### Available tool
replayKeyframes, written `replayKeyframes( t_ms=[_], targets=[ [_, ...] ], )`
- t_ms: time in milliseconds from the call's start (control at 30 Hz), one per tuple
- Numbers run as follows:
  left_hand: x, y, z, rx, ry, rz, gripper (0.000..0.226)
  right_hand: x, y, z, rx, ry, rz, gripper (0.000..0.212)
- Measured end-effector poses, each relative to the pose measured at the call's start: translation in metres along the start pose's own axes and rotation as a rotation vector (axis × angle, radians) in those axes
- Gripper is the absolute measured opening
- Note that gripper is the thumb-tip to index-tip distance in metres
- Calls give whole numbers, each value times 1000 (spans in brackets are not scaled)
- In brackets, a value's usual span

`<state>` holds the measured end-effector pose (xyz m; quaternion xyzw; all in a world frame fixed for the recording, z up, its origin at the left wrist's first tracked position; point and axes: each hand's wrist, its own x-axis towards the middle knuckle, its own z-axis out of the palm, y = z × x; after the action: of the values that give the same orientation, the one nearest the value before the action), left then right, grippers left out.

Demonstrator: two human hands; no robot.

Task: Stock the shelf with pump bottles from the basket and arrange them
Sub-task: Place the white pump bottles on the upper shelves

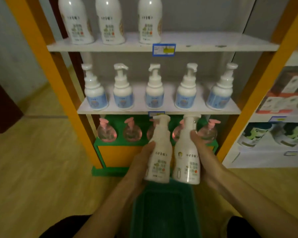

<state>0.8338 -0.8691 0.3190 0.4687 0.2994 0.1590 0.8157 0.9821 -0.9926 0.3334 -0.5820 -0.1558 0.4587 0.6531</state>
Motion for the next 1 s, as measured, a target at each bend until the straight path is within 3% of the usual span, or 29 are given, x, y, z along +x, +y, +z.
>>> replayKeyframes(
  t_ms=[300,467,867,1000],
  targets=[
    [33,0,23,-71,-38,20,61,12,11,-8,123,82,91,64],
    [42,10,27,29,-103,9,57,15,4,-15,173,32,77,51],
    [18,26,34,-6,-91,56,76,-10,-8,3,60,146,-115,55],
    [18,34,32,-86,-100,96,69,-14,-33,2,37,145,-175,62]
  ],
)
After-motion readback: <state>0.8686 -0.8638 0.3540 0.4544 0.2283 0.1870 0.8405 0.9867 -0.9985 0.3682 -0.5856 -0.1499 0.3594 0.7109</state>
